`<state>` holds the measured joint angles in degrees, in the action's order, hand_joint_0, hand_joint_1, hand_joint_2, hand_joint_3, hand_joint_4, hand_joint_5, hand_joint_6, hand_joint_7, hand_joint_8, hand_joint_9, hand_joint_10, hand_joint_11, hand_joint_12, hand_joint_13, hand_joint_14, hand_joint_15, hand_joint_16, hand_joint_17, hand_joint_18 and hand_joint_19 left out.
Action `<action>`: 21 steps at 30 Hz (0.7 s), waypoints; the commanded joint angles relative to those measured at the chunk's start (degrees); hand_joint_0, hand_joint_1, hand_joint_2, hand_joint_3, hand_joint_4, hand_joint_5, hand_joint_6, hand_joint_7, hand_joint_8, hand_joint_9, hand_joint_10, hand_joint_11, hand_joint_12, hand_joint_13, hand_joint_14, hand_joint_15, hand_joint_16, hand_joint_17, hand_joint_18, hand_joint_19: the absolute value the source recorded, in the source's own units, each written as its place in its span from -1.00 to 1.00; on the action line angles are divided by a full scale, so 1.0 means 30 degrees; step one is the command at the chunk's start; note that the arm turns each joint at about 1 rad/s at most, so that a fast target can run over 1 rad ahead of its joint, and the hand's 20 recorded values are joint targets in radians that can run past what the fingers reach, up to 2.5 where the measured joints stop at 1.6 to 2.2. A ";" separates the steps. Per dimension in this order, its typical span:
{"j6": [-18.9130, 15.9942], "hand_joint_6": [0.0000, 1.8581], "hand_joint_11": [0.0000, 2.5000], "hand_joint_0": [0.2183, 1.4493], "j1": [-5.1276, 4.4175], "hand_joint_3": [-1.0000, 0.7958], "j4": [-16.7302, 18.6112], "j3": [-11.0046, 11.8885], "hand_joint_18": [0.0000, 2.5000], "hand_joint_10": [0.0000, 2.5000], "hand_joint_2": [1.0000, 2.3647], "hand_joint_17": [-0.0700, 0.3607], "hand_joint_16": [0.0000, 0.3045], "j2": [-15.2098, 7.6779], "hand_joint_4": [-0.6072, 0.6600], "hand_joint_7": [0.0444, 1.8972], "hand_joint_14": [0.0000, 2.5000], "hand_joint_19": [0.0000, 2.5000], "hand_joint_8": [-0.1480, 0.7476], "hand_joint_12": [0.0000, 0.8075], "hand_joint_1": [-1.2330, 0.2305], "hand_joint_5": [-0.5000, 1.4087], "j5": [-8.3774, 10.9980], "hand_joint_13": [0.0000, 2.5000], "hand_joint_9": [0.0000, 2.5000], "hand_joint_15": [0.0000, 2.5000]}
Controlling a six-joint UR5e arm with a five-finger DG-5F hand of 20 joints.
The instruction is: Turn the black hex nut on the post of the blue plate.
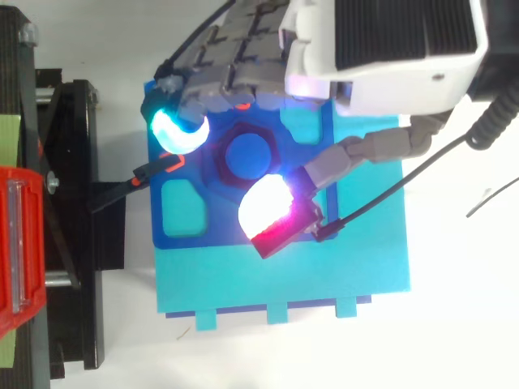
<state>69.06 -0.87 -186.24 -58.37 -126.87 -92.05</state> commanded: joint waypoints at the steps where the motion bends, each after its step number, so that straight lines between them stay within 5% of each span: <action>1: -0.0052 -0.46 -1.00 -0.57 -0.0180 -0.44 -0.0001 -0.0232 -0.55 -1.00 -1.00 -0.04 -0.60 -0.0016 0.31 -0.30 -1.00 -0.84 -0.05 0.01 0.16 -0.67 0.0273 -0.61 -0.62 -0.99; 21: -0.0052 -0.46 -1.00 -0.57 -0.0326 -0.44 -0.0587 -0.0350 -0.55 -1.00 -1.00 -0.04 -0.60 0.0013 0.31 -0.29 -1.00 -0.85 -0.04 0.01 0.16 -0.67 0.0302 -0.61 -0.61 -1.00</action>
<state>68.91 -1.84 -187.74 -59.39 -126.84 -91.16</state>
